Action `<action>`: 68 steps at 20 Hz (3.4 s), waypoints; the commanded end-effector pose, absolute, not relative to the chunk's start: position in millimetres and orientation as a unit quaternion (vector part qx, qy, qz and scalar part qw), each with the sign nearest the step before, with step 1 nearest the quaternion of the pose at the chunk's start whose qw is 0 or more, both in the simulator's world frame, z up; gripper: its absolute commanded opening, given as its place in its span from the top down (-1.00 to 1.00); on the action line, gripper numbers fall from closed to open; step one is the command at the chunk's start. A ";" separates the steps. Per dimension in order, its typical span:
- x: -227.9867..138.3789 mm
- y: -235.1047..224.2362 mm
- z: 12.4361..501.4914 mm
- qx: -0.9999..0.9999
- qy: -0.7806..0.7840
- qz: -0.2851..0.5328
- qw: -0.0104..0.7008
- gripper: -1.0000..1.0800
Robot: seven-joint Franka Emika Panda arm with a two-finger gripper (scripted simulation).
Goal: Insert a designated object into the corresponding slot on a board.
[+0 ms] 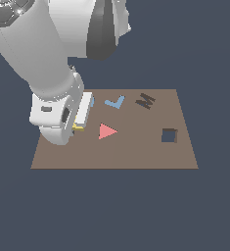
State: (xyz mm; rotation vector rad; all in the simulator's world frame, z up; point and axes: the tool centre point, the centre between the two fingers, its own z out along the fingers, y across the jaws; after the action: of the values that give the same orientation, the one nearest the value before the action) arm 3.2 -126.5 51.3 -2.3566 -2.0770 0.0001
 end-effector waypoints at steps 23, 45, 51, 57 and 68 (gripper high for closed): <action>4.4 -127.0 29.9 -0.744 -0.668 0.000 0.000 1.00; 44.1 -82.9 34.7 -0.657 -0.754 0.000 0.000 1.00; 70.8 -32.7 36.1 -0.564 -0.825 0.000 0.000 1.00; 84.9 23.3 37.4 -0.463 -0.886 0.000 0.000 1.00; 75.6 123.0 39.5 -0.272 -0.962 0.000 0.000 1.00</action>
State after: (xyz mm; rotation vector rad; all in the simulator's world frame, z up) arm 78.8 109.7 39.0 -0.9407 -2.9974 -0.0003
